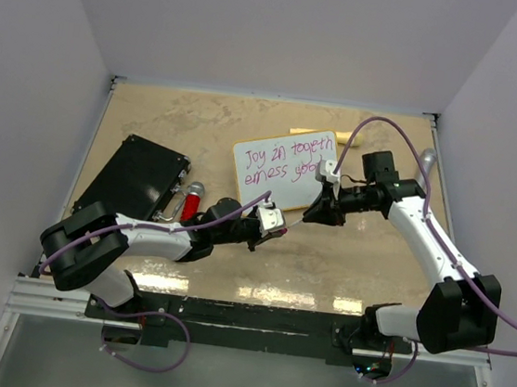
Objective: Write a sentence on the whiteboard
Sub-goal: Insert the whiteboard marker without the cap into the pen cap.
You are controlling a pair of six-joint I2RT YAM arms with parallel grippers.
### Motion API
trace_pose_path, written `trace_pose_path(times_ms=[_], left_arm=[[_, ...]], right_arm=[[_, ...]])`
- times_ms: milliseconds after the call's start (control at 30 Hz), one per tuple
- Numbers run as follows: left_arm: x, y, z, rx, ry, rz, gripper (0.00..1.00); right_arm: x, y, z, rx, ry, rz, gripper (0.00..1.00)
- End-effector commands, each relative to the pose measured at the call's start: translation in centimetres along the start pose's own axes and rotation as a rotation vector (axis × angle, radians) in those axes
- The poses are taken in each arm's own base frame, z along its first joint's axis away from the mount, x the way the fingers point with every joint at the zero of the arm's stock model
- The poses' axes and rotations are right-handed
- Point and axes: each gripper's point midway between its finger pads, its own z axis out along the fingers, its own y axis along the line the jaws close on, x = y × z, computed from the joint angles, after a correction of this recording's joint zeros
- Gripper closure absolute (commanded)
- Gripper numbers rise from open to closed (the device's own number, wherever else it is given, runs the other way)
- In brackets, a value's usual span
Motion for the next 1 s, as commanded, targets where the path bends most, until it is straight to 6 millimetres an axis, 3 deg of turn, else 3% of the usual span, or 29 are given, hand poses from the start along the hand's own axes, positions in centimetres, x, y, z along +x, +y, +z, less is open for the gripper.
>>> trace_pose_path(times_ms=[0,967], left_arm=[[-1.8,0.0,0.1,0.008,-0.075,0.007,1.0],[-3.4,-0.1,0.2,0.022,-0.12,-0.008,1.0]], right_arm=[[0.0,-0.2,0.2,0.004,0.0,-0.002,1.0],[0.5,-0.3,1.2,-0.008,0.025,0.021,1.0]])
